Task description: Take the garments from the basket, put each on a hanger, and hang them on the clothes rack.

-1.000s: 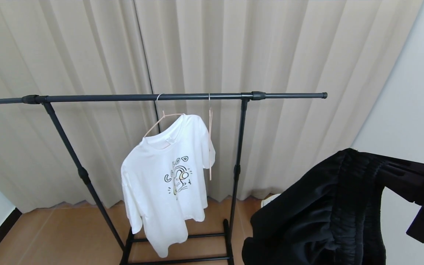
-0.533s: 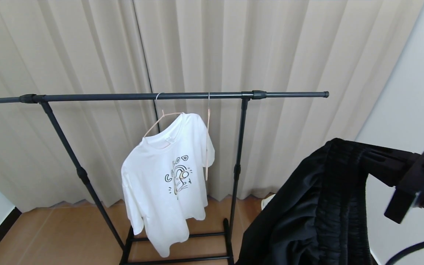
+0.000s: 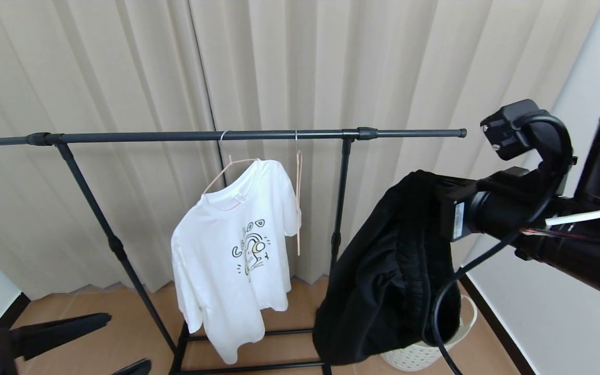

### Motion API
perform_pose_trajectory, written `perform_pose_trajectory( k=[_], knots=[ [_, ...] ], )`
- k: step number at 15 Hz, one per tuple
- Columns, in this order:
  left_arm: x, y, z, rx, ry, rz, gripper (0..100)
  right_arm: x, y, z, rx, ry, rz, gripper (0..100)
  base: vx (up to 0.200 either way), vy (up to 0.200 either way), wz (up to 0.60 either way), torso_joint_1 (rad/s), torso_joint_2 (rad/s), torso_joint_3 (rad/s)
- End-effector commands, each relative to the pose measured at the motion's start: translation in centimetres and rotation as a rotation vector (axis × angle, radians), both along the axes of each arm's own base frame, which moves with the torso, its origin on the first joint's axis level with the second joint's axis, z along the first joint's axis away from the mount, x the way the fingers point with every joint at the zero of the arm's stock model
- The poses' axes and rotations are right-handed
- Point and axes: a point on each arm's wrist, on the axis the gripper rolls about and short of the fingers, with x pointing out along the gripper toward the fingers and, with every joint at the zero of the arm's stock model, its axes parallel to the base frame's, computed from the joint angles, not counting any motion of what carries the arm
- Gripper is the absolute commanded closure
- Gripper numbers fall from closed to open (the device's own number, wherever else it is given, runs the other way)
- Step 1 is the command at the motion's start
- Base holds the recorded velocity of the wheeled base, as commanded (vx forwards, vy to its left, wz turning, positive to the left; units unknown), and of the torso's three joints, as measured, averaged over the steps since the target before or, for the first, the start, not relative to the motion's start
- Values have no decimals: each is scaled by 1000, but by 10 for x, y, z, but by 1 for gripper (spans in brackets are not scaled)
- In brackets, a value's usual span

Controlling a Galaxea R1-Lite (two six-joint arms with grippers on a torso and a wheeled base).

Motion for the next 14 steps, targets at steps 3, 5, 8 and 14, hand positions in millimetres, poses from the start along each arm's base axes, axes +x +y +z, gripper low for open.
perform_pose_trajectory(
  k=[3, 5, 8, 14],
  knots=[
    [103, -115, -19, 10, 307, -108, 0, 27, 19, -5, 60, 32, -74, 100, 0, 0, 0, 0, 0, 0],
    [116, -151, -30, 12, 370, -114, 0, 31, 21, 0, 99, 29, -90, 100, 0, 0, 0, 0, 0, 0],
    [123, -212, -53, 62, 398, -76, 0, 30, 23, 2, 120, 28, -100, 100, 0, 0, 0, 0, 0, 0],
    [122, -258, -61, 65, 371, -110, 0, 21, 33, 3, 119, 22, -86, 100, 0, 0, 0, 0, 0, 0]
  ],
)
